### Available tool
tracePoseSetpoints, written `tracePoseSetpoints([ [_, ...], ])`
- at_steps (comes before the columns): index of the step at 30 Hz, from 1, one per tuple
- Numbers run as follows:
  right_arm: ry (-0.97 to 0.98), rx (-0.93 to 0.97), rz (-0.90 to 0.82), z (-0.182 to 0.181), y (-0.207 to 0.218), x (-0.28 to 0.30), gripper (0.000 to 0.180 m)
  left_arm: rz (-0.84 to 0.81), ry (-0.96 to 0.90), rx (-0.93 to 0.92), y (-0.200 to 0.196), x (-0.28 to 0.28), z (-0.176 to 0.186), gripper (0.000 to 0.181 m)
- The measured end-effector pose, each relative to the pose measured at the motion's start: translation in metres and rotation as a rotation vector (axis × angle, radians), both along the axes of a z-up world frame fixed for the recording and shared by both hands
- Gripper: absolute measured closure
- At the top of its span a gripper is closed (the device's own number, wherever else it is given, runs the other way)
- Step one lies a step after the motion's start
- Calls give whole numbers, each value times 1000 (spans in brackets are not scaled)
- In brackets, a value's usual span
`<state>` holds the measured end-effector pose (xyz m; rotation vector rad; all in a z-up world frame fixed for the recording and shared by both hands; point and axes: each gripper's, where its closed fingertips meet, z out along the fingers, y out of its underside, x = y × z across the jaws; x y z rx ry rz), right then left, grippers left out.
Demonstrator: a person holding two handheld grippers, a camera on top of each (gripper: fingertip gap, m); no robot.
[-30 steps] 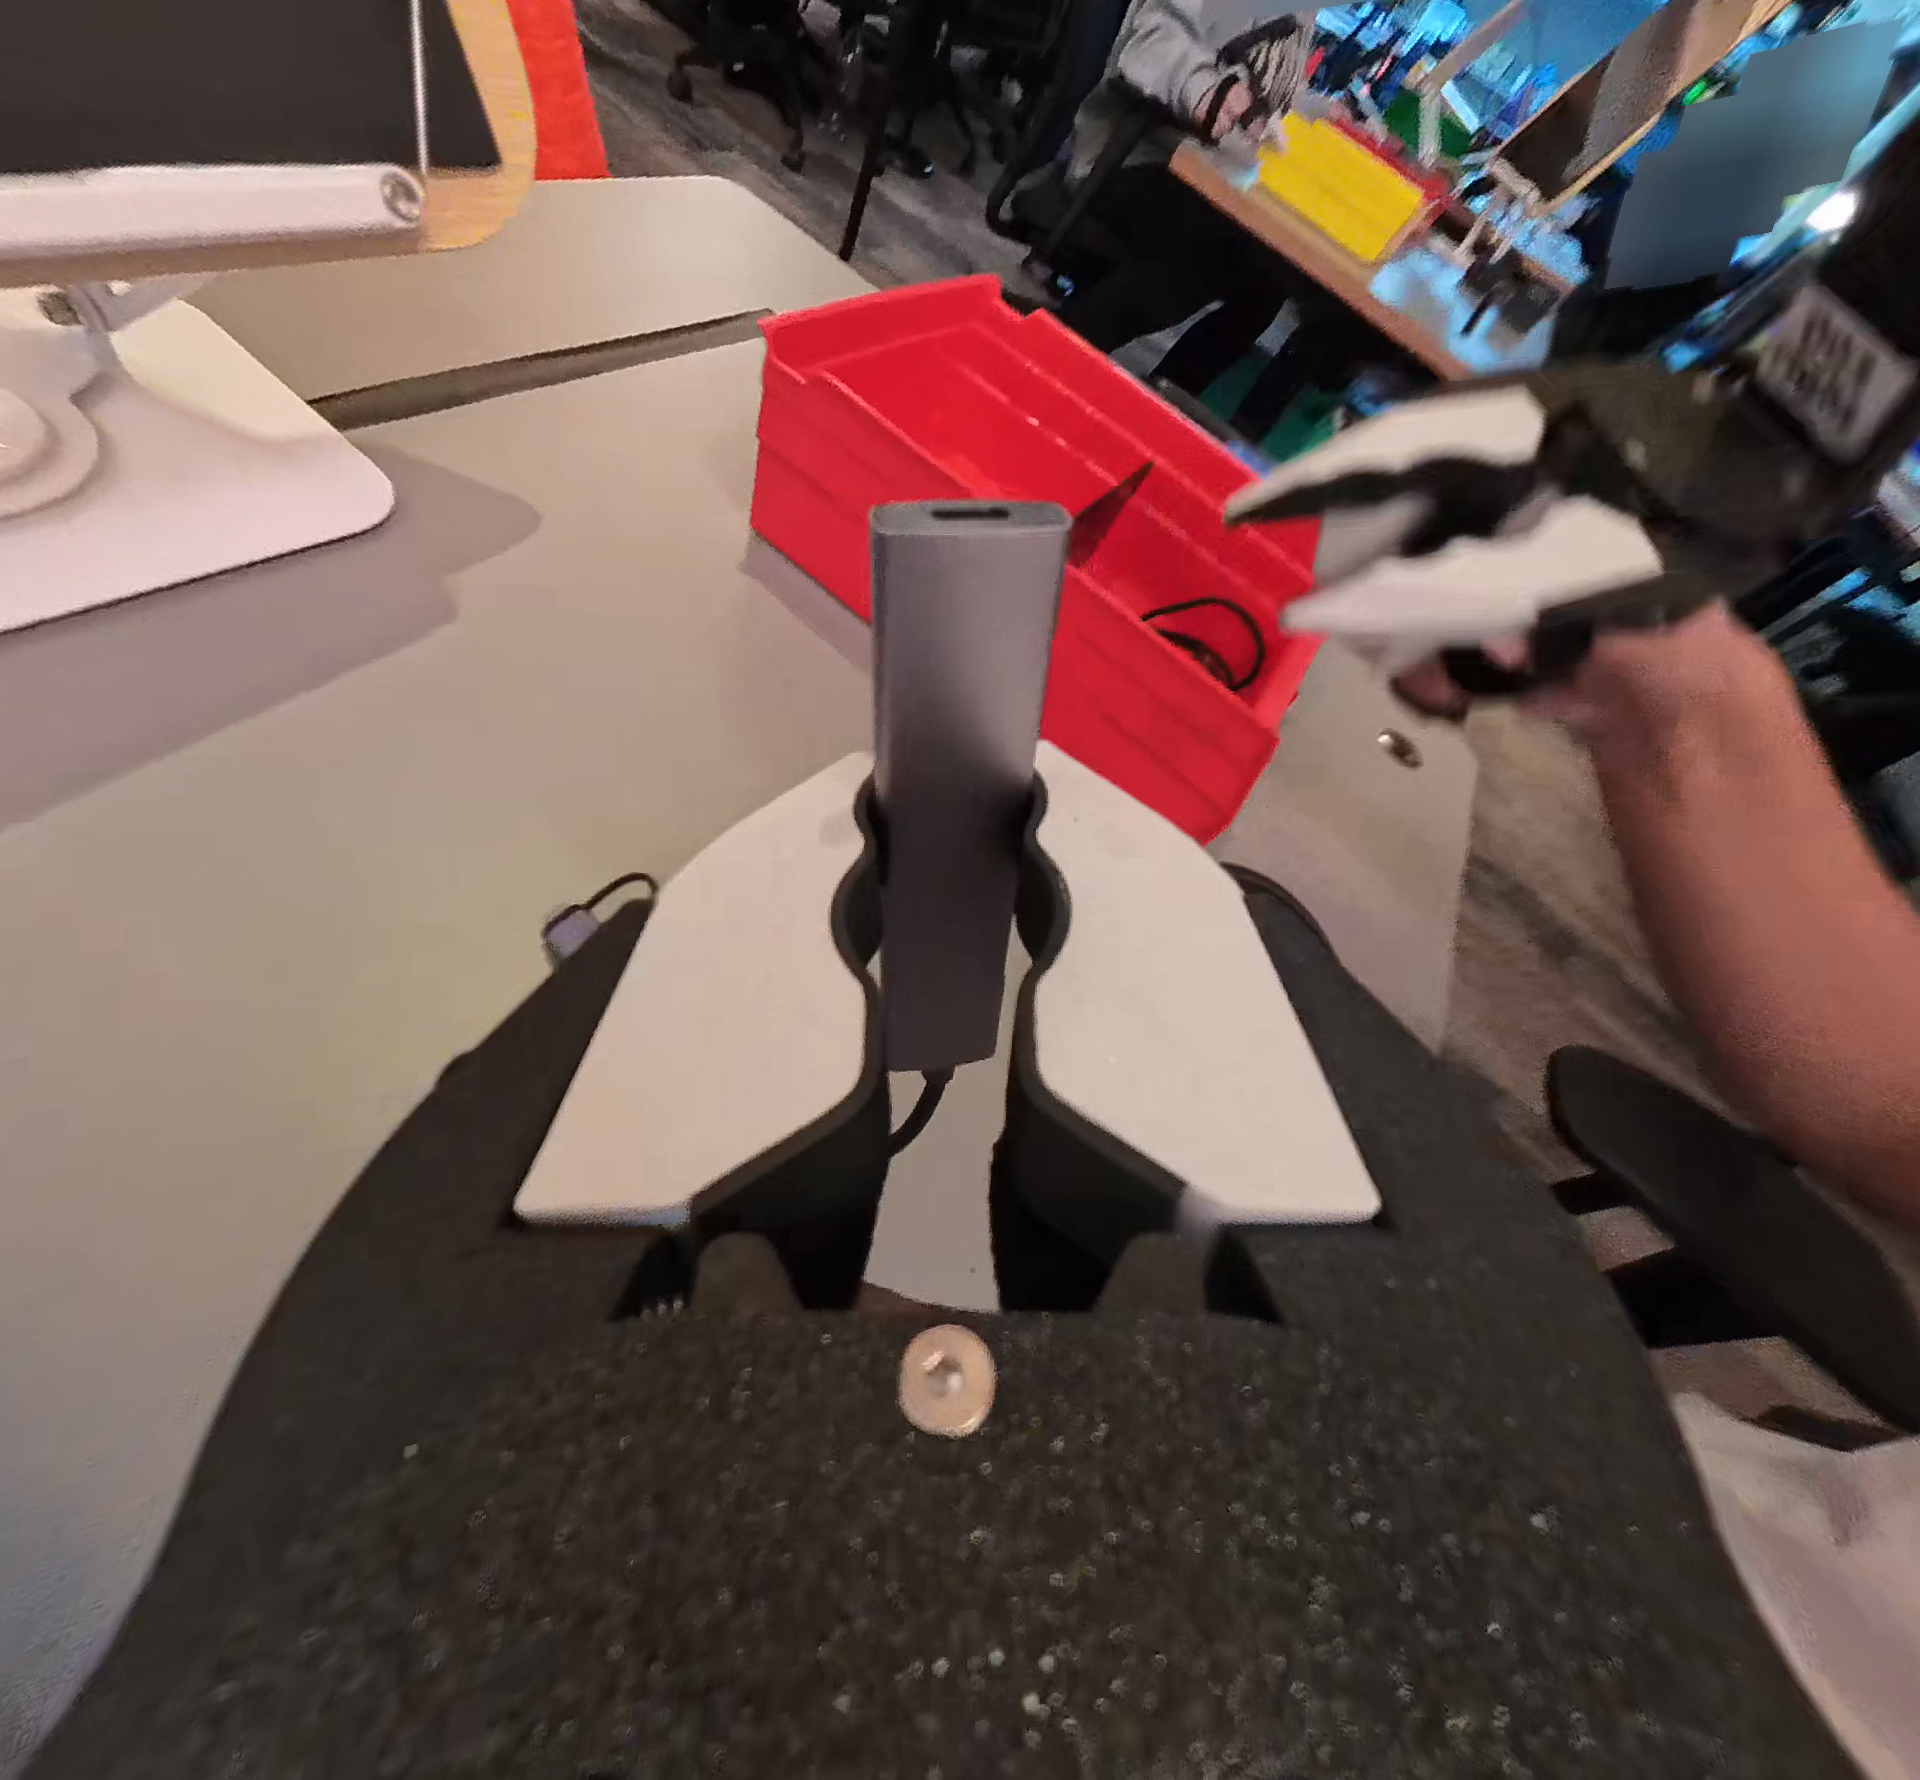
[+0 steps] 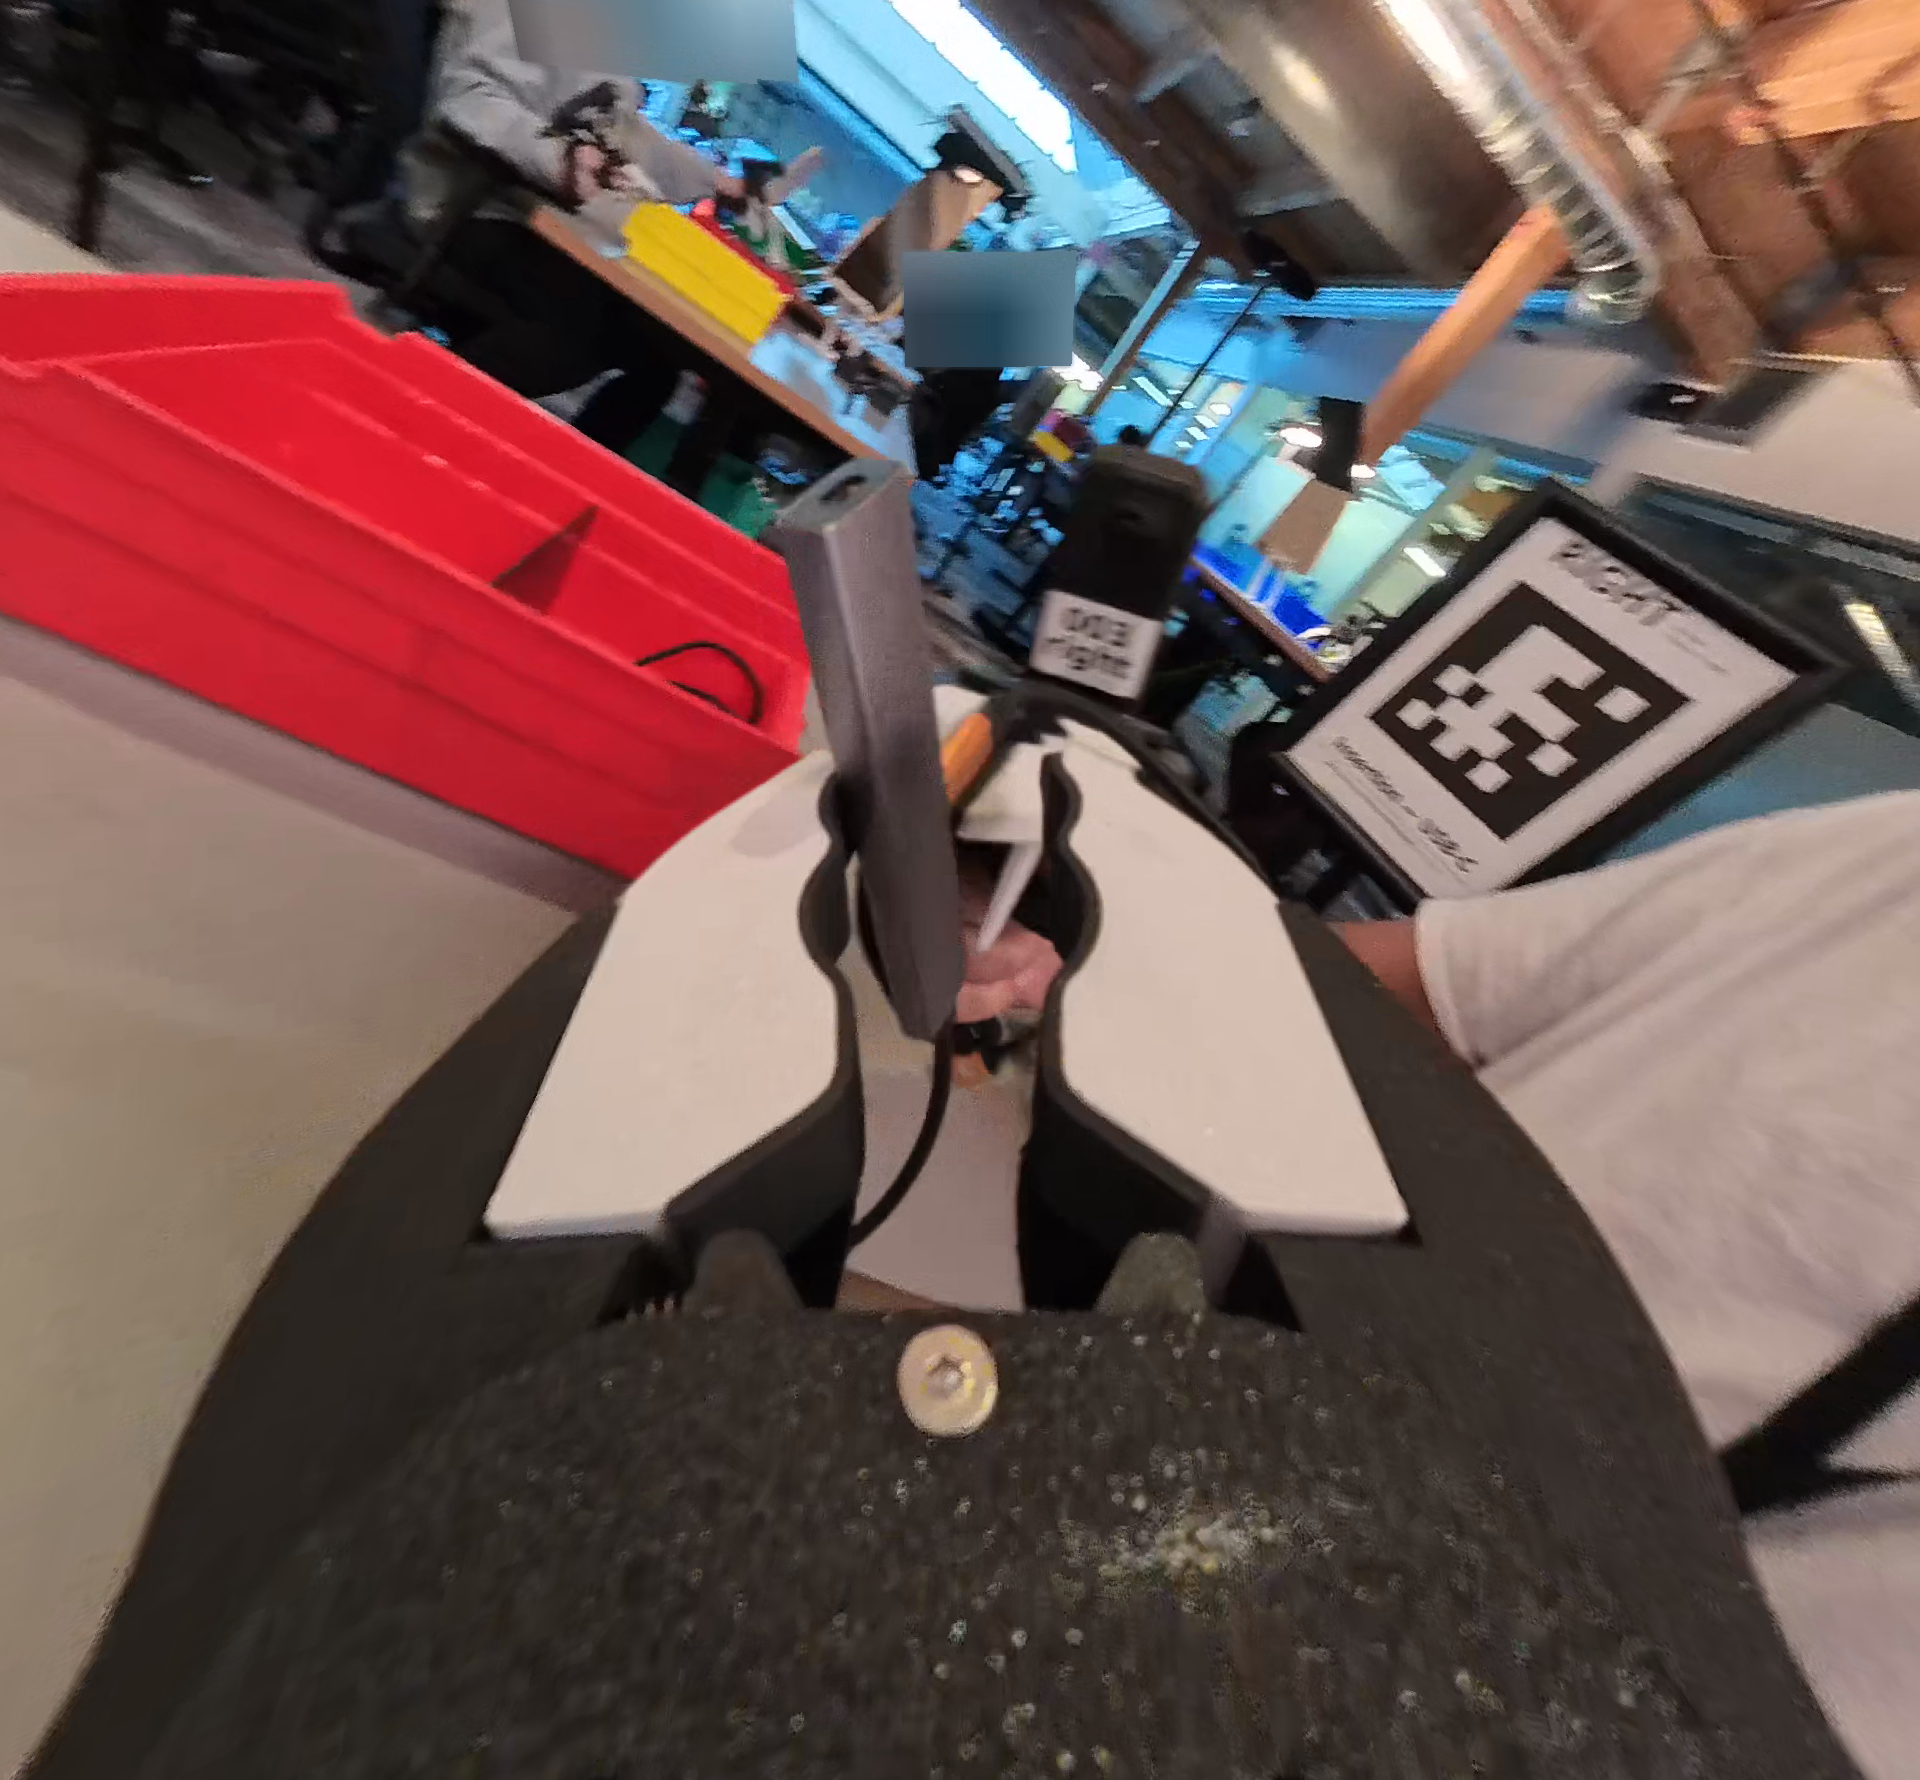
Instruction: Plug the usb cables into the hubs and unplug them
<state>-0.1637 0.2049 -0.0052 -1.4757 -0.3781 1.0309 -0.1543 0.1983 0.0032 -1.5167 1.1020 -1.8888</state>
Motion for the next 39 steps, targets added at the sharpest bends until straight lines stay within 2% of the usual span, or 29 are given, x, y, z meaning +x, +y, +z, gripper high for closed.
tracePoseSetpoints([
  [4,128,0,98,5,-11,3,176,-96,-60,-34,-13,-2,2,151],
  [7,189,-12,131,4,-14,6,176,-76,-22,62,-15,1,-8,168],
  [9,156,6,155,2,-19,5,176,-86,-5,116,-19,1,-10,170],
  [12,4,56,231,-1,-33,-2,175,-118,30,299,-33,-5,-16,172],
  [18,-400,166,264,-16,-55,-17,175,-173,202,604,-57,-18,-41,171],
  [23,-789,285,202,-29,-57,-14,175,-94,388,921,-49,-17,-62,170],
  [25,-850,298,207,-27,-62,-13,175,-78,437,1024,-47,-19,-66,160],
  [27,-882,311,216,-26,-67,-12,175,-79,428,1054,-50,-18,-65,161],
  [32,-937,329,225,-24,-73,-7,175,-117,397,1073,-62,-16,-65,159],
  [36,-1023,327,213,-28,-74,2,175,-86,413,1102,-58,-17,-60,153],
  [39,-998,334,244,-28,-80,-3,175,-84,374,1092,-63,-19,-49,152],
])
